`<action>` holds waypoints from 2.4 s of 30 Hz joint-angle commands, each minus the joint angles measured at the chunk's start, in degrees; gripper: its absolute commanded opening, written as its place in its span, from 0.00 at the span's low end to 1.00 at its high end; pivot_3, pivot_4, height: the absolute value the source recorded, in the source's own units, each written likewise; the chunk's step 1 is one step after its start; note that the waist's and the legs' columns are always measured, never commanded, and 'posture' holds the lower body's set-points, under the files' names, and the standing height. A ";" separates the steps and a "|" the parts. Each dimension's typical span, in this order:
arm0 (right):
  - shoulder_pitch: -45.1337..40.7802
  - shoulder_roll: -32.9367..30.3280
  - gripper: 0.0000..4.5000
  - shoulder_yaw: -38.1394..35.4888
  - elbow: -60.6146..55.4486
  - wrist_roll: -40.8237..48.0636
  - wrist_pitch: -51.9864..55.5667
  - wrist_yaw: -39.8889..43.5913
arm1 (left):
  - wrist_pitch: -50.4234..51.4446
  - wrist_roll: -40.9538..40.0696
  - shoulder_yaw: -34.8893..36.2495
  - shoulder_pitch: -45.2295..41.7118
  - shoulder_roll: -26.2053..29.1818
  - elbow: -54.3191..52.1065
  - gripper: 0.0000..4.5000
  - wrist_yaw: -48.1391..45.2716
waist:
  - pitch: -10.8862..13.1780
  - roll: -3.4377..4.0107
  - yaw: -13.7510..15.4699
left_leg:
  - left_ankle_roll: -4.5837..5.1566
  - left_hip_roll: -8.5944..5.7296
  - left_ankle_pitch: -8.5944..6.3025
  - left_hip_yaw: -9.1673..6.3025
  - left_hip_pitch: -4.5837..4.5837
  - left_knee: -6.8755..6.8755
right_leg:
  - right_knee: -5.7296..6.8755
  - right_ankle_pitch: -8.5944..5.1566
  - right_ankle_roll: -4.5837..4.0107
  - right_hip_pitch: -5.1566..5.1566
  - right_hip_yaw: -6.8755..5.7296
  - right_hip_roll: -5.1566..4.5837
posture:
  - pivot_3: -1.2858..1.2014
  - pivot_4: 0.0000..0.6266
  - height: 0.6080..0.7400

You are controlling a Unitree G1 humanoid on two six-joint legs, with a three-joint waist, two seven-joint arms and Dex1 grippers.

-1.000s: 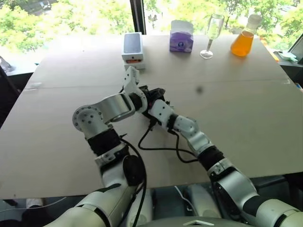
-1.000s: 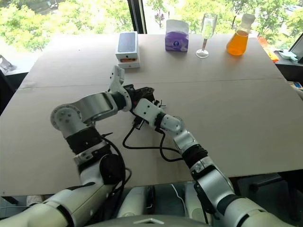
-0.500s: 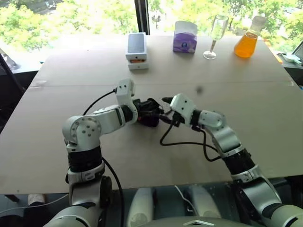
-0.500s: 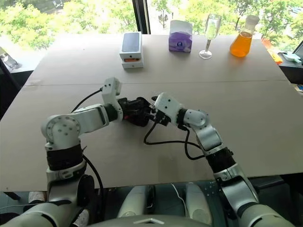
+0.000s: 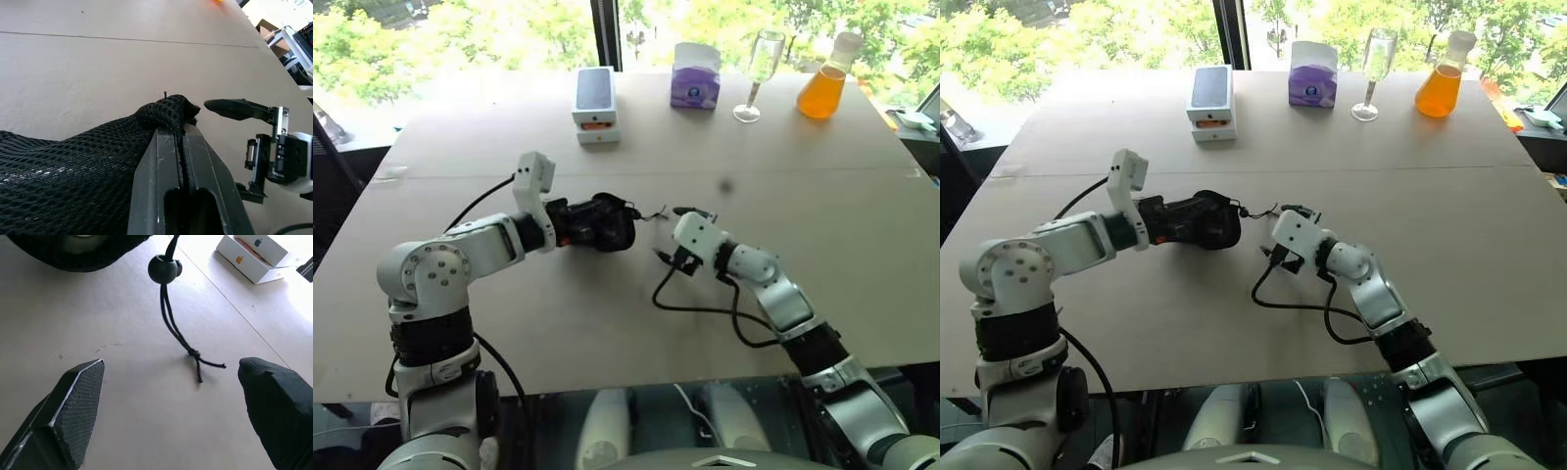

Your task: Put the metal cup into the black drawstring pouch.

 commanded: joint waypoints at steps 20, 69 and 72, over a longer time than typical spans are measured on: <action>-12.86 6.49 0.01 -4.04 26.50 -2.96 -24.45 -16.60 | 0.12 -6.26 3.80 5.87 0.32 -9.99 0.00 1.92 | 0.00 -0.01 -0.96 | -0.01 0.08 0.00 -0.06 -0.02 -0.01 | 0.02 0.00 0.00 0.01 -0.04 -0.12 | 0.52 0.24 1.00; -15.34 -9.56 0.00 -6.30 -15.18 -1.63 -7.32 2.72 | -36.18 20.05 -23.25 -6.12 -3.74 -4.91 0.71 -12.70 | 0.04 0.02 0.38 | 0.04 0.00 0.00 0.08 -0.06 0.04 | -0.04 0.00 0.00 -0.01 0.03 0.06 | 0.52 0.24 1.00; -15.01 -9.23 0.00 -5.92 -15.57 -1.67 -7.03 2.83 | -36.88 20.94 -22.99 -7.61 -5.41 -4.05 0.71 -13.26 | 0.04 0.02 0.40 | 0.05 0.00 0.00 0.08 -0.06 0.06 | -0.03 0.00 0.00 0.00 0.03 0.06 | 0.52 0.24 1.00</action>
